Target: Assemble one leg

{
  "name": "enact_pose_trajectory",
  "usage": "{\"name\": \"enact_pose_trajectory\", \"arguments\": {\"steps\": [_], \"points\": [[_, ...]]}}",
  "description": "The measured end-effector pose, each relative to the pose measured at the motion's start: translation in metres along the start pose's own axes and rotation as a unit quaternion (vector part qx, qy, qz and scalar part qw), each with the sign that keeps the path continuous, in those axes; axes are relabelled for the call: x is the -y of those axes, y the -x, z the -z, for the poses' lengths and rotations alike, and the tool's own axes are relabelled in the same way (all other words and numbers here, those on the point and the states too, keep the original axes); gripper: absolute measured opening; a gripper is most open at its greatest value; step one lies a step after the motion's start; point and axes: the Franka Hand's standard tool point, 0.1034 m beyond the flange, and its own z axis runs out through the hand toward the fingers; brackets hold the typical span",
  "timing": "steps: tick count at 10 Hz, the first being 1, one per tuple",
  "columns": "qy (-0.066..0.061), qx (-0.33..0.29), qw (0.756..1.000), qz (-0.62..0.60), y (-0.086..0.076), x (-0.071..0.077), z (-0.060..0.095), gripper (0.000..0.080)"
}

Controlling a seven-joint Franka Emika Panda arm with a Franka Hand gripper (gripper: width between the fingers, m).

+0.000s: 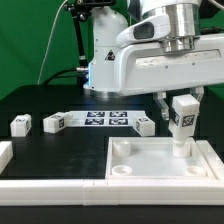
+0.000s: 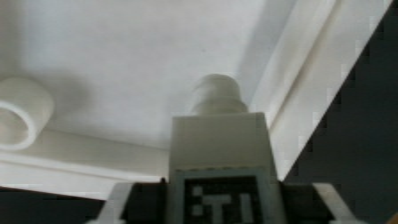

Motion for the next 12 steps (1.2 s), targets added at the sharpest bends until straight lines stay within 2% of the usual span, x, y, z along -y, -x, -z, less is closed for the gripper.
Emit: {"name": "enact_pose_trajectory", "arguments": {"steps": [2,5,7,10,12], "points": [[0.000,0.001,1.000,0.000,0.000,0.000,-0.001,0.0290],[-0.003,-0.004,1.000,-0.003,-0.027,-0.006,-0.009,0.0290],[-0.003,-0.008,1.000,-0.005,-0.037,-0.009,-0.017,0.0290],[-0.006,-0.012,1.000,-0.006,-0.048,-0.002,-0.029,0.0290],[-0.006,-0.014,1.000,-0.005,-0.047,-0.001,-0.035,0.0290]]}}
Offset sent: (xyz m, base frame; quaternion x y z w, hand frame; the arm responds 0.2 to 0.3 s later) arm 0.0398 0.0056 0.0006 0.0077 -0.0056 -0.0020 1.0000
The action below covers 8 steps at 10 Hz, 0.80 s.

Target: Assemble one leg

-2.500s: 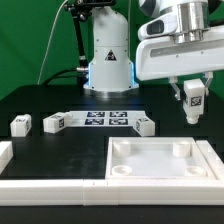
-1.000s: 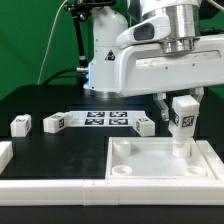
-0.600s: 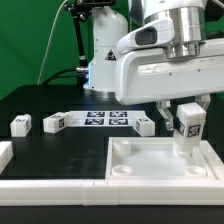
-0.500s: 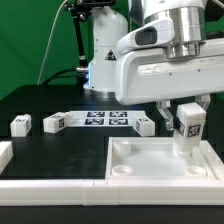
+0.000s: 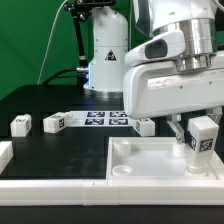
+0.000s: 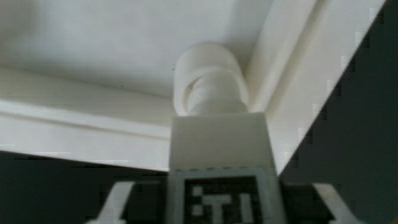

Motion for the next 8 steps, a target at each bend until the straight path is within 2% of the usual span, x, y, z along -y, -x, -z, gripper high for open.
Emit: {"name": "enact_pose_trajectory", "arguments": {"steps": [4,6,8], "points": [[0.007,-0.032,0.999,0.003,0.005,0.004,-0.006,0.0290],[0.014,-0.055,0.998,-0.012,0.018,0.008,-0.009,0.0290],[0.015,-0.059,0.998,-0.011,0.020,0.008,-0.009,0.0290]]}}
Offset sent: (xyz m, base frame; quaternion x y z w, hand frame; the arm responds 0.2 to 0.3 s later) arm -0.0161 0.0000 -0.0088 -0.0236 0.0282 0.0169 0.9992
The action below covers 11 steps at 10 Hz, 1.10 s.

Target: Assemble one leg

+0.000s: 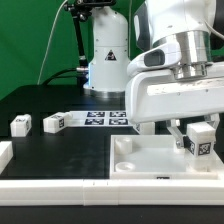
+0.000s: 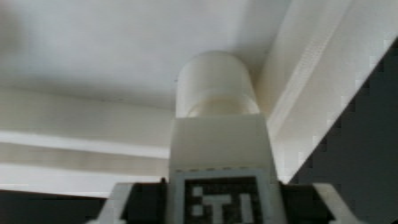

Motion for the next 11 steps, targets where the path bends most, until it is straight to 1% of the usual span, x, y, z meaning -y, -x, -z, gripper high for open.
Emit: {"name": "enact_pose_trajectory", "arguments": {"steps": [4,5,6,7,8,11], "points": [[0.000,0.000,1.000,0.000,0.0000,0.0000,0.0000,0.0290],[0.000,0.000,1.000,0.000,0.0000,0.0000,-0.0001,0.0449],[0.000,0.000,1.000,0.000,0.0000,0.0001,0.0000,0.0575],[0.000,0.000,1.000,0.000,0.0000,0.0001,0.0000,0.0575],[0.000,0.000,1.000,0.000,0.0000,0.0000,0.0000,0.0634],[0.000,0.000,1.000,0.000,0.0000,0.0001,0.0000,0.0649]]}}
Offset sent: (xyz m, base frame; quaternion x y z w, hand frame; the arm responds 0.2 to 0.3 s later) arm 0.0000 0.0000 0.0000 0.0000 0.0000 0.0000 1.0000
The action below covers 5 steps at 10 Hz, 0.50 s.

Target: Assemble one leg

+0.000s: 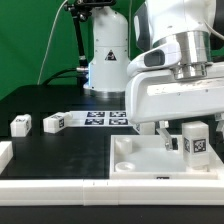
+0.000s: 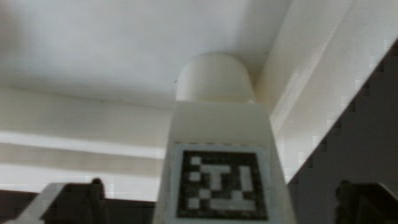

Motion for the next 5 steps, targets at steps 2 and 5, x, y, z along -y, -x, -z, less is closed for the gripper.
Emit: {"name": "enact_pose_trajectory", "arguments": {"steps": [2,5], "points": [[0.000,0.003,1.000,0.002,-0.003,-0.002,0.005,0.0649],[-0.003,0.019,1.000,0.003,-0.007,-0.005,0.015,0.0649]]}}
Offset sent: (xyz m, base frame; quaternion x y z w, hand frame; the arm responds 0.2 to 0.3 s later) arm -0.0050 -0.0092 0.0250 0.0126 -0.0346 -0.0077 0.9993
